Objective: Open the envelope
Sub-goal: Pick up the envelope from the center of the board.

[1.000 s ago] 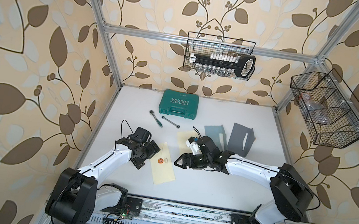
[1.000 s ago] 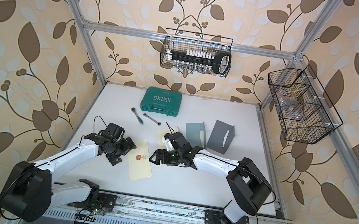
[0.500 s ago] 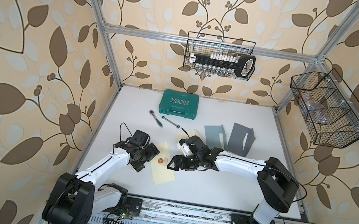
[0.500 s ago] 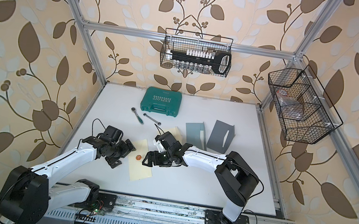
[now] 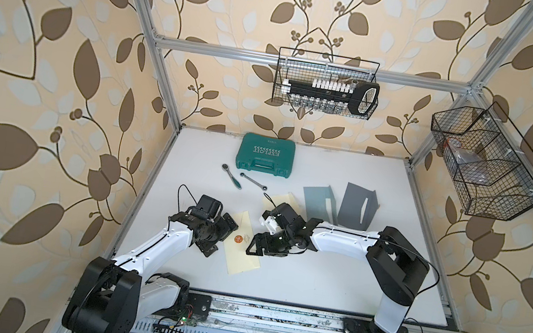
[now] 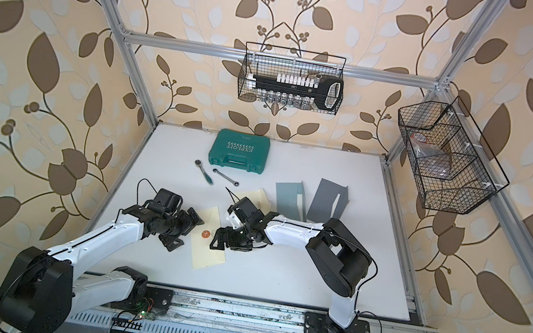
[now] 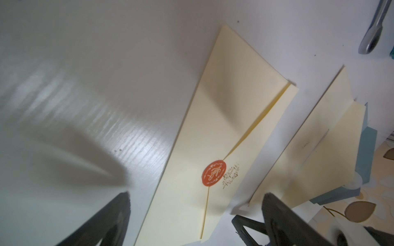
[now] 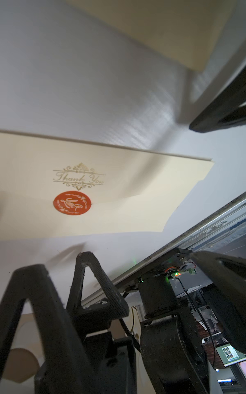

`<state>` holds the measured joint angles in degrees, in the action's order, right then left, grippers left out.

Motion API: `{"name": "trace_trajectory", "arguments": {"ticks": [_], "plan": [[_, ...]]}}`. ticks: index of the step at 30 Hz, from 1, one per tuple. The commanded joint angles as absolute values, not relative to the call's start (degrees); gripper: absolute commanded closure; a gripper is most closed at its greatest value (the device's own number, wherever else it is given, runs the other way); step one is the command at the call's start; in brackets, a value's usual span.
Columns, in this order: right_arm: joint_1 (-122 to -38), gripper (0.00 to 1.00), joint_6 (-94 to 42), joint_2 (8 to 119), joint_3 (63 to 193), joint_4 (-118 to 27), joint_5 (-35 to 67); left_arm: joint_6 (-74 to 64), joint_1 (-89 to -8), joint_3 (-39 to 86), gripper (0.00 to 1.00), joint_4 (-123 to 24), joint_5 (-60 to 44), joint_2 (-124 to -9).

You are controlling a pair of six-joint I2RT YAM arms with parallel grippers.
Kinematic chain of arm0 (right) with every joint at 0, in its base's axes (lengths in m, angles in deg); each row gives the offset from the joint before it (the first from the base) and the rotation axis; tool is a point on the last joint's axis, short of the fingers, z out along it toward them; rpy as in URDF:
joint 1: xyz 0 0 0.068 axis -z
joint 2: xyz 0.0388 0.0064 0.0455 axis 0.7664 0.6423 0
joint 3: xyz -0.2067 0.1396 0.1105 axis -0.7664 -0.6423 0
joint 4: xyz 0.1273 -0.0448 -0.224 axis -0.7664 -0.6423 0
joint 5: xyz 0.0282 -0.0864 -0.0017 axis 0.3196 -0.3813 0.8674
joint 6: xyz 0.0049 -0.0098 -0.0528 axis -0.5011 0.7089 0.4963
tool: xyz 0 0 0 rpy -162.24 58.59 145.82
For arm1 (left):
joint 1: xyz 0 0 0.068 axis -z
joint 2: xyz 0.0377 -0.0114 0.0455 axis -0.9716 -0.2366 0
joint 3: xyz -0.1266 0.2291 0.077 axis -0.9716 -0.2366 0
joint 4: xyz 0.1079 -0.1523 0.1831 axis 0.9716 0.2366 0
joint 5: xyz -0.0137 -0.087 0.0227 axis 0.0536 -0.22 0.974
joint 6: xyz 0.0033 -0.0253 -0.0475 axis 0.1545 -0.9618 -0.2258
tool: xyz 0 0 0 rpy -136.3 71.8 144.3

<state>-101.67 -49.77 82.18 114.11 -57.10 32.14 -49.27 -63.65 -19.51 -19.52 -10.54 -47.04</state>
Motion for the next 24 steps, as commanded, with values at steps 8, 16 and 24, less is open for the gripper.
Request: {"name": "trace_trajectory", "arguments": {"ticks": [8, 16, 24], "plan": [[-101.89, 0.15, -49.52, 84.01, 115.09, -56.55, 29.54, -49.78, -64.18, -20.48, 0.01, -20.60, -12.14, -49.31], [-101.90, 0.15, -49.43, 85.19, 114.48, -53.84, 28.23, -49.32, -64.01, -21.50, 0.01, -20.41, -12.86, -49.67], [-101.89, 0.16, -49.93, 85.13, 112.94, -51.07, 27.30, -49.06, -63.49, -22.74, 0.01, -22.68, -15.31, -49.58]]}}
